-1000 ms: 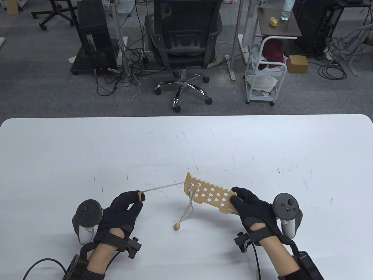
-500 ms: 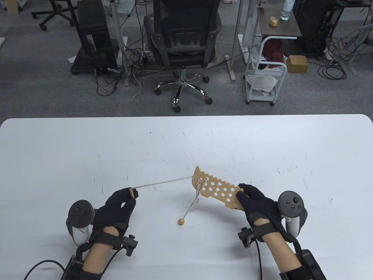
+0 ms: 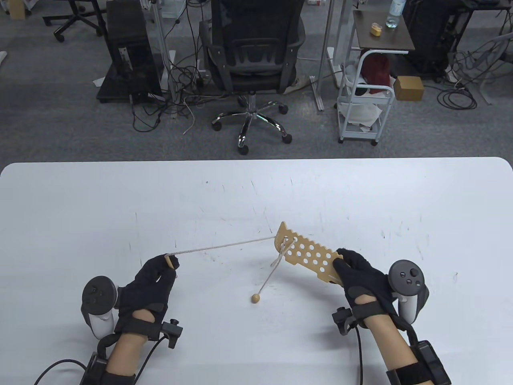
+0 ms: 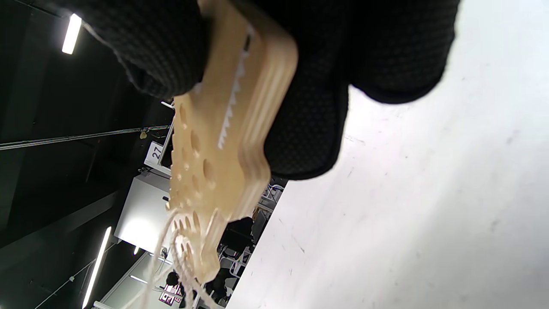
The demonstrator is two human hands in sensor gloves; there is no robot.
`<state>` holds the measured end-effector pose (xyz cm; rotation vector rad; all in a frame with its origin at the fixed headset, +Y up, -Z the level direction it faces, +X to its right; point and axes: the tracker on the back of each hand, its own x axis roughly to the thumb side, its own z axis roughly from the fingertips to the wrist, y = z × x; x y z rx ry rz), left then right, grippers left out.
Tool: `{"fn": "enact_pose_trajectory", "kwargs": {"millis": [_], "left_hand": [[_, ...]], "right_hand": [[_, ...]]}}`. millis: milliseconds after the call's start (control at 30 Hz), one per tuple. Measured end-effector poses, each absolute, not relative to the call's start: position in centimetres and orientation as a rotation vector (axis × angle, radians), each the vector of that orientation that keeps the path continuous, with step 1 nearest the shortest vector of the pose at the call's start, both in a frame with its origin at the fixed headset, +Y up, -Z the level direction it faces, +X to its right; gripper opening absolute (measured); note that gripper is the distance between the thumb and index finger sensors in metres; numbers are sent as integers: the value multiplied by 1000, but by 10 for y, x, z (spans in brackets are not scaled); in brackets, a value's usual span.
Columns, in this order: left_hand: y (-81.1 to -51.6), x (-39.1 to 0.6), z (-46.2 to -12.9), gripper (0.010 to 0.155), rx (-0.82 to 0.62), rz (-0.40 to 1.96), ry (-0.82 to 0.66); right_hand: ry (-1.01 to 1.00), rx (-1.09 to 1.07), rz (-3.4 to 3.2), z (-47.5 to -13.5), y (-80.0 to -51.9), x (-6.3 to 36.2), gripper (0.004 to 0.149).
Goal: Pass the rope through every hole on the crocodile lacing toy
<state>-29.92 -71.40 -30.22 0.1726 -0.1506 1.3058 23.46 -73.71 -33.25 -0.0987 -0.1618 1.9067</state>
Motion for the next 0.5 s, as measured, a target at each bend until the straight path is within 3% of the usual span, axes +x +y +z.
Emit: {"fn": "enact_pose_trajectory", "kwargs": {"millis": [500], "left_hand": [[-713, -317, -302, 46, 237, 1390, -94]], "right_hand": [[-182, -193, 1897, -339, -744, 253, 46]]}}
